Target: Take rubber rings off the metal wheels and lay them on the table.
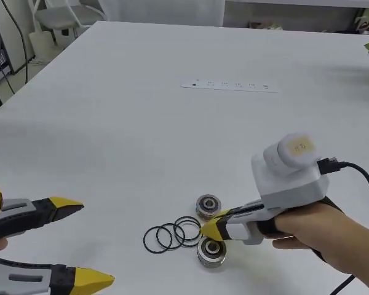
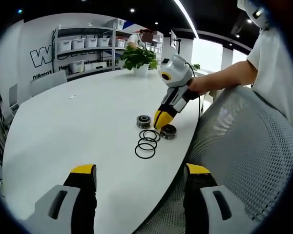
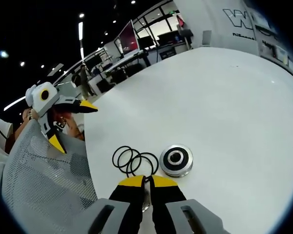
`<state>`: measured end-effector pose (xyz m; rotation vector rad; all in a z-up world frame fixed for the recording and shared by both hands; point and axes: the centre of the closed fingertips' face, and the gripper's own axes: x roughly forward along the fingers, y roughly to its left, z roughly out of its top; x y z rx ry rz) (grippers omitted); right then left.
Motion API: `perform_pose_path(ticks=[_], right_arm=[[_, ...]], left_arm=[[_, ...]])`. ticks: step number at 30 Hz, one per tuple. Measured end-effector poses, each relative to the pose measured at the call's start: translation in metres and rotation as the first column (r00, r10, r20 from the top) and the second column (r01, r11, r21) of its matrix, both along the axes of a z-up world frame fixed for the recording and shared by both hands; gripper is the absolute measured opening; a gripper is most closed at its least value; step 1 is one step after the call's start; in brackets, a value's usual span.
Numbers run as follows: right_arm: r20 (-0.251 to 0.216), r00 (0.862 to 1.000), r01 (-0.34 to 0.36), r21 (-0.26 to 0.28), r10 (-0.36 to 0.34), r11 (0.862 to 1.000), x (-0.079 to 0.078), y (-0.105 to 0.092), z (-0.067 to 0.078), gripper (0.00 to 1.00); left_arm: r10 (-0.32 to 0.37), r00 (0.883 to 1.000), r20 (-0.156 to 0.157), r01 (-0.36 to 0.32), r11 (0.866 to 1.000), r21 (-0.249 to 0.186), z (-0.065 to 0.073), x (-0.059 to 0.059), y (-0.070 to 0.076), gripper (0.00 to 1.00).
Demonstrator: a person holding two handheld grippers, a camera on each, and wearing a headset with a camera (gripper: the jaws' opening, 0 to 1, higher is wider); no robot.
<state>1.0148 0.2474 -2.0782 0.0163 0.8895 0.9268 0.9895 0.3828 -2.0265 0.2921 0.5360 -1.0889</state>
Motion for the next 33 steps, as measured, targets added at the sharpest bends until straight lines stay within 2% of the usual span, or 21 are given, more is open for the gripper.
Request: perform_pose_path(ticks=[2,6,9,15,21,23,27,31,33], right_arm=[[0.011,1.000,0.002,-0.015,-0.001,1.000,0.001,-0.002,-0.001,0.01],[0.020,1.000,0.009,-0.011,-0.009,1.000,0.003,-0.004,0.003,0.01],[0.053,0.999,0.014,-0.026,-0.012,1.000,0.007,-0.005,0.006,0.01],[0.080,0.996,0.028,-0.006,-0.027,1.000,0.011,-0.005,0.019,0.03],[0.137,0.989,0.051,0.067,-0.060,0.996,0.021,0.002,0.047,0.06],[0.167,0.982,0.073,0.108,-0.090,0.991,0.028,0.003,0.062,0.07],[0.203,0.974,0.075,0.142,-0.103,0.987,0.031,0.000,0.080,0.11],[0.205,0.972,0.078,0.196,-0.118,0.978,0.034,-0.004,0.092,0.20],[0.224,0.967,0.078,0.207,-0.125,0.975,0.035,-0.008,0.100,0.25]], left_arm=[[0.001,1.000,-0.001,-0.001,1.000,-0.001,0.000,0.000,0.000,0.71],[-0.001,1.000,-0.002,0.001,1.000,-0.002,0.000,0.000,0.000,0.71],[-0.007,1.000,-0.003,0.007,1.000,0.002,-0.001,-0.001,-0.001,0.71],[-0.002,1.000,0.000,0.002,1.000,-0.004,0.001,0.000,-0.001,0.72],[-0.012,1.000,-0.011,0.012,1.000,-0.015,0.001,-0.003,-0.004,0.75],[-0.015,1.000,-0.016,0.015,1.000,-0.015,0.000,-0.003,-0.005,0.76],[-0.024,0.999,-0.022,0.024,1.000,-0.019,0.000,-0.005,-0.007,0.77],[-0.039,0.999,-0.025,0.039,0.999,-0.007,-0.001,-0.007,-0.008,0.78],[-0.043,0.999,-0.026,0.043,0.999,-0.007,-0.001,-0.007,-0.009,0.79]])
